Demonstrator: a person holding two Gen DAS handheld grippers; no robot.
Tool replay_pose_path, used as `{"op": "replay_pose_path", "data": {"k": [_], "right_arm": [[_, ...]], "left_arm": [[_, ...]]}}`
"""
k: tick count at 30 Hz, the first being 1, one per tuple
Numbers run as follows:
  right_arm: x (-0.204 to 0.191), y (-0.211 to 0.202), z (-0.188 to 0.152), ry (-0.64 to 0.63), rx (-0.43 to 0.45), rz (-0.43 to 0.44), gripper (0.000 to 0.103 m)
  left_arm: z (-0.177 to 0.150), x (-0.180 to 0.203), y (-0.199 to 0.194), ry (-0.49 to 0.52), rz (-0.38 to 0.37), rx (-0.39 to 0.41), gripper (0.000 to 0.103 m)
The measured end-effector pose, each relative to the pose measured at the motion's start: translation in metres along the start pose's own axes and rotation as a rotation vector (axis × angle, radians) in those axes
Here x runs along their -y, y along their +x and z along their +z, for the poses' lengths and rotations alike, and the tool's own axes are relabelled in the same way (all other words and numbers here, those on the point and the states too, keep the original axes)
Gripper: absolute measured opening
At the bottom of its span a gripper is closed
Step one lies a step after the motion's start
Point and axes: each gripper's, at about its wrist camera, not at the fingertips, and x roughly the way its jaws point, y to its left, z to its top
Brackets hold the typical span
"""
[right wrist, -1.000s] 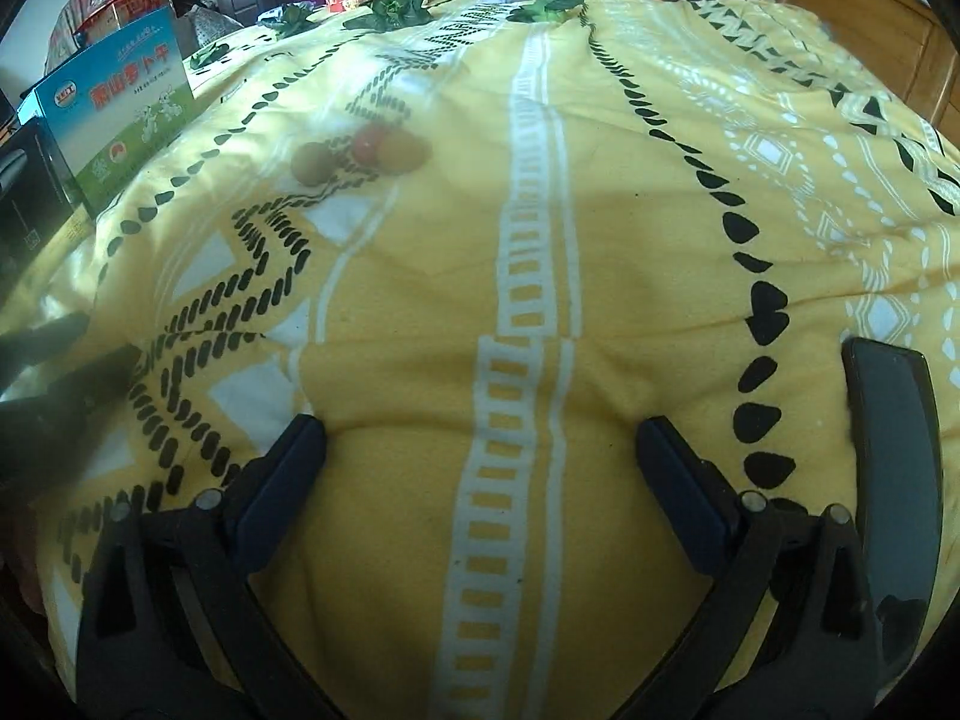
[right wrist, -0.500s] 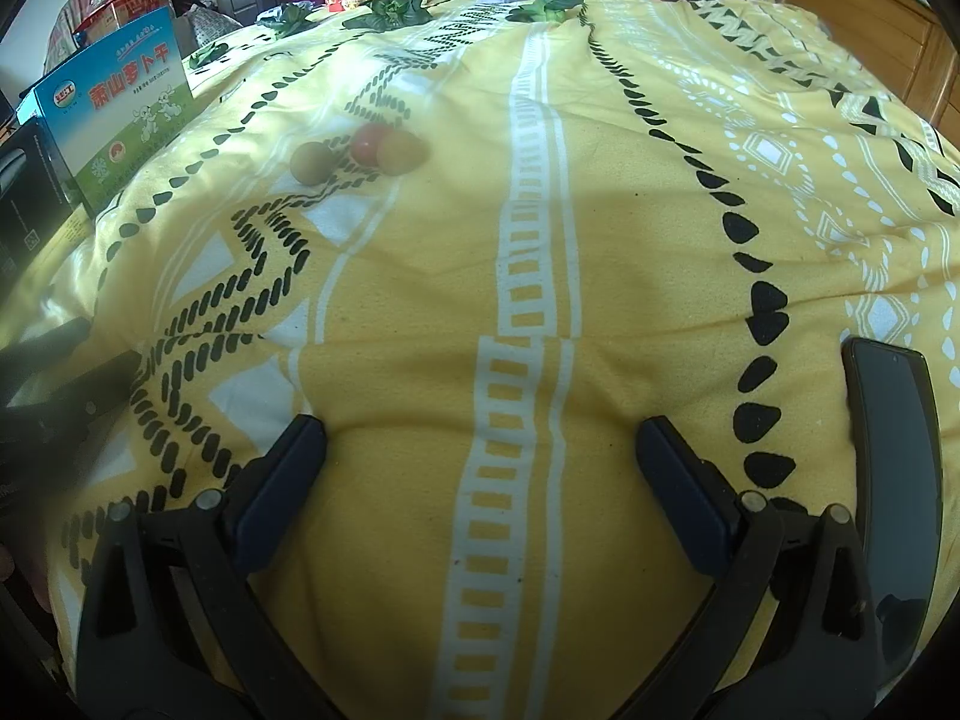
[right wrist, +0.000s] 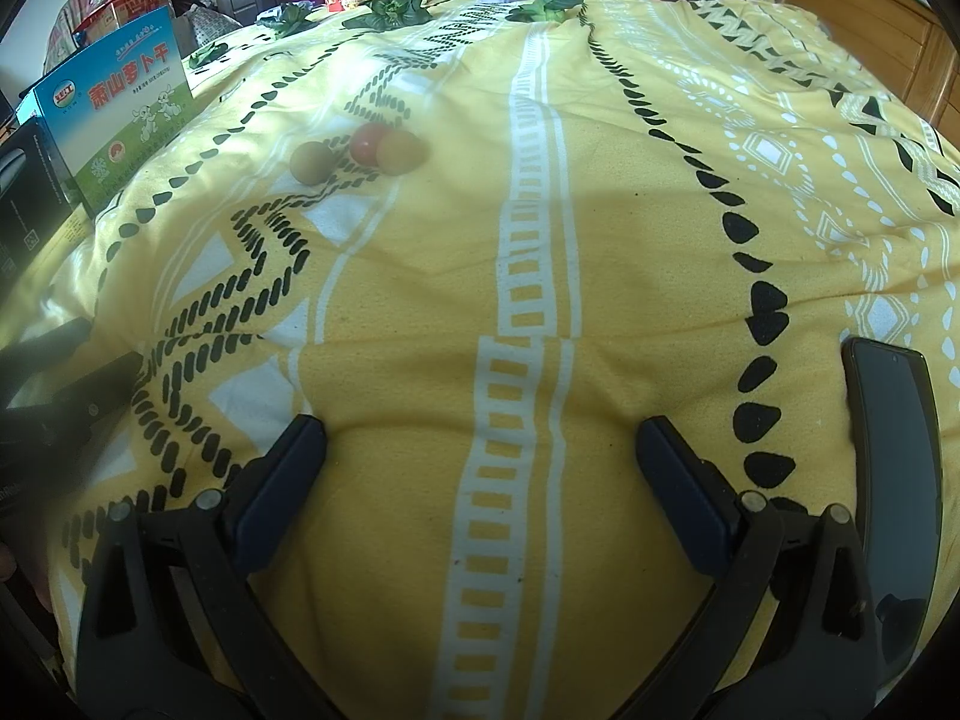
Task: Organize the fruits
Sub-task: 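Lower both tools toward the brown, red and beige fruits, then grasp the brown fruit with the left tool while the right grasps the red fruit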
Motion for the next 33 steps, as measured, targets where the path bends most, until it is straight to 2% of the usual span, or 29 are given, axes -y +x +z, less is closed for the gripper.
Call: {"op": "replay_pose_path", "data": {"k": [7, 9, 10, 13, 15, 17, 19, 24, 30, 33], "right_arm": [[0.000, 0.001, 0.000, 0.000, 0.000, 0.000, 0.103], [0.001, -0.001, 0.000, 0.000, 0.000, 0.000, 0.103], [0.000, 0.001, 0.000, 0.000, 0.000, 0.000, 0.103], [-0.001, 0.009, 0.002, 0.001, 0.000, 0.002, 0.103], [0.000, 0.010, 0.003, 0.002, 0.000, 0.002, 0.103], [0.000, 0.010, 0.003, 0.001, 0.000, 0.002, 0.103], [0.000, 0.009, 0.003, 0.001, 0.000, 0.002, 0.103], [0.000, 0.009, 0.003, 0.001, 0.000, 0.002, 0.103], [0.000, 0.008, 0.003, 0.001, -0.001, 0.002, 0.103], [0.000, 0.008, 0.003, 0.000, 0.000, 0.001, 0.103]], "left_arm": [[0.001, 0.000, -0.001, 0.002, 0.004, -0.005, 0.094], [0.005, 0.002, -0.003, 0.001, 0.026, -0.023, 0.094], [0.009, 0.006, -0.007, 0.014, 0.031, -0.019, 0.091], [0.026, 0.019, -0.025, 0.049, -0.032, 0.060, 0.085], [0.044, 0.021, -0.025, 0.031, -0.067, 0.085, 0.077], [0.061, 0.017, -0.010, -0.017, -0.106, 0.068, 0.063], [0.074, 0.018, 0.009, -0.035, -0.144, 0.041, 0.055], [0.100, 0.031, 0.041, -0.001, -0.179, 0.032, 0.052], [0.112, 0.042, 0.076, 0.020, -0.189, -0.035, 0.050], [0.111, 0.046, 0.087, 0.035, -0.184, -0.065, 0.040]]}}
